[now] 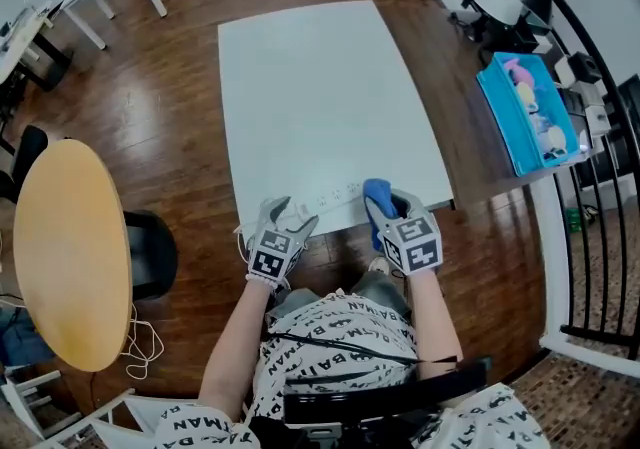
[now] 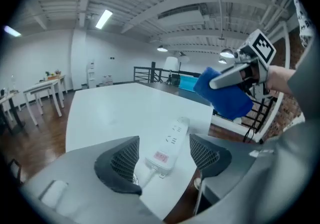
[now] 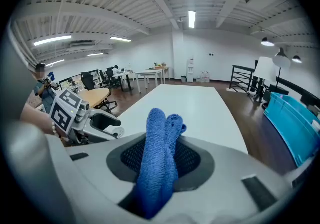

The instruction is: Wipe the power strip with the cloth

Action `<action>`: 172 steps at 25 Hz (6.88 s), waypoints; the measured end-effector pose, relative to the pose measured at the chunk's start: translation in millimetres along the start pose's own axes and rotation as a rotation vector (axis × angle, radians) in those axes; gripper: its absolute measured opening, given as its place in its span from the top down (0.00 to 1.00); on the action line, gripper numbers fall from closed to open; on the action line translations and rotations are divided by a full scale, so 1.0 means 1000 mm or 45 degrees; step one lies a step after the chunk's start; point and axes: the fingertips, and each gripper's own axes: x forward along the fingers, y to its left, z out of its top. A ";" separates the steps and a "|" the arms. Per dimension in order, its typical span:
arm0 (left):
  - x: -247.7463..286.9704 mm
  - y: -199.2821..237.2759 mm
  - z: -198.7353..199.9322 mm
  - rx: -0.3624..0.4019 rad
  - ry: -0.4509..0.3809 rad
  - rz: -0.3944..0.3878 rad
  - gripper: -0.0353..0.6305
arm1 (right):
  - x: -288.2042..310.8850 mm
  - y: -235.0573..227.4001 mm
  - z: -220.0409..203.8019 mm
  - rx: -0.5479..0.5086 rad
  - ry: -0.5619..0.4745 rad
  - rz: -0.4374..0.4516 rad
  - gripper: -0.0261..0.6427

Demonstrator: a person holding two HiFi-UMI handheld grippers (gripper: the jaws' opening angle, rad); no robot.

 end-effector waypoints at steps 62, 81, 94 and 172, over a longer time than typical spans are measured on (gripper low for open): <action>-0.083 -0.061 0.092 0.803 -0.251 0.157 0.51 | -0.043 0.046 0.070 -0.533 -0.031 0.197 0.76; -0.092 -0.082 0.080 0.993 -0.225 -0.065 0.51 | -0.060 0.041 0.097 -0.974 0.116 0.459 0.76; -0.091 -0.113 0.068 1.119 -0.167 -0.222 0.51 | -0.045 0.130 0.050 -1.558 0.425 1.011 0.76; -0.043 -0.005 0.036 0.459 -0.170 0.009 0.51 | -0.030 0.067 0.021 -0.694 0.047 0.534 0.76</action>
